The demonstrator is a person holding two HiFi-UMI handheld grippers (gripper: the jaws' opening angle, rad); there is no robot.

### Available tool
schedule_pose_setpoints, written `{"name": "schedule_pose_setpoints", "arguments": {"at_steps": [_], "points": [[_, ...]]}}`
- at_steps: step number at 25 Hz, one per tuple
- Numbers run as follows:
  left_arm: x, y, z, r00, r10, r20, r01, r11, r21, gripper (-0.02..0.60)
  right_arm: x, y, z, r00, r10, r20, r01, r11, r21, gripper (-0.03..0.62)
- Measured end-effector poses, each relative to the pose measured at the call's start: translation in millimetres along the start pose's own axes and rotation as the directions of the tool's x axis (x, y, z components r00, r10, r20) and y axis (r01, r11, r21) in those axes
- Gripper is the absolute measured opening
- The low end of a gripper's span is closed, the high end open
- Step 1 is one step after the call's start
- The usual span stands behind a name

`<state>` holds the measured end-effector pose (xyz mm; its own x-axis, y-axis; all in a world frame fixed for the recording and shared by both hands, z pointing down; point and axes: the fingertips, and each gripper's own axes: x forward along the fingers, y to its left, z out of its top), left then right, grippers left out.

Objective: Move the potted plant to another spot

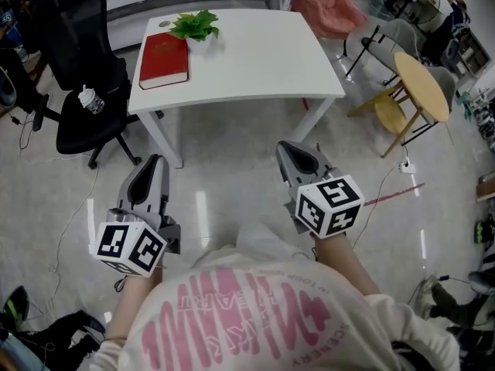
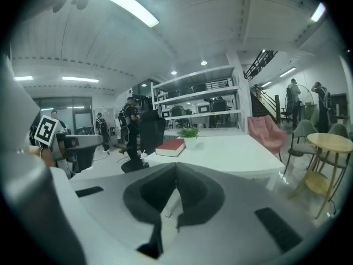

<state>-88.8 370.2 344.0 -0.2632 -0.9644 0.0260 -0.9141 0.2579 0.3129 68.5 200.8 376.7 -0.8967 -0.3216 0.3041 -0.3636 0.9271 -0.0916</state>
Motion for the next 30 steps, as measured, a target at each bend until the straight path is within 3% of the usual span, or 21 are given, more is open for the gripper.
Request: {"name": "schedule_pose_setpoints", "arguments": {"at_steps": [8, 15, 24, 30], "points": [[19.2, 21.0, -27.2, 0.998, 0.032, -0.055, -0.035, 0.998, -0.058, 0.040, 36.5, -13.3, -15.2, 0.998, 0.015, -0.054, -0.012, 0.999, 0.047, 0.006], [61.5, 43.2, -19.6, 0.995, 0.089, -0.048, -0.092, 0.993, -0.077, 0.005, 92.4, -41.4, -5.3, 0.996, 0.061, -0.067, -0.053, 0.992, 0.115, 0.006], [140.0, 71.5, 11.6, 0.986, 0.166, 0.002, -0.166, 0.984, -0.059, 0.005, 185.9, -88.1, 42.9, 0.987, 0.161, -0.028, -0.152, 0.968, 0.198, 0.006], [182.3, 85.2, 29.9, 0.976, 0.215, 0.034, -0.213, 0.975, -0.063, 0.005, 238.5, -109.9, 79.4, 0.975, 0.222, 0.000, -0.219, 0.961, 0.170, 0.006]]}}
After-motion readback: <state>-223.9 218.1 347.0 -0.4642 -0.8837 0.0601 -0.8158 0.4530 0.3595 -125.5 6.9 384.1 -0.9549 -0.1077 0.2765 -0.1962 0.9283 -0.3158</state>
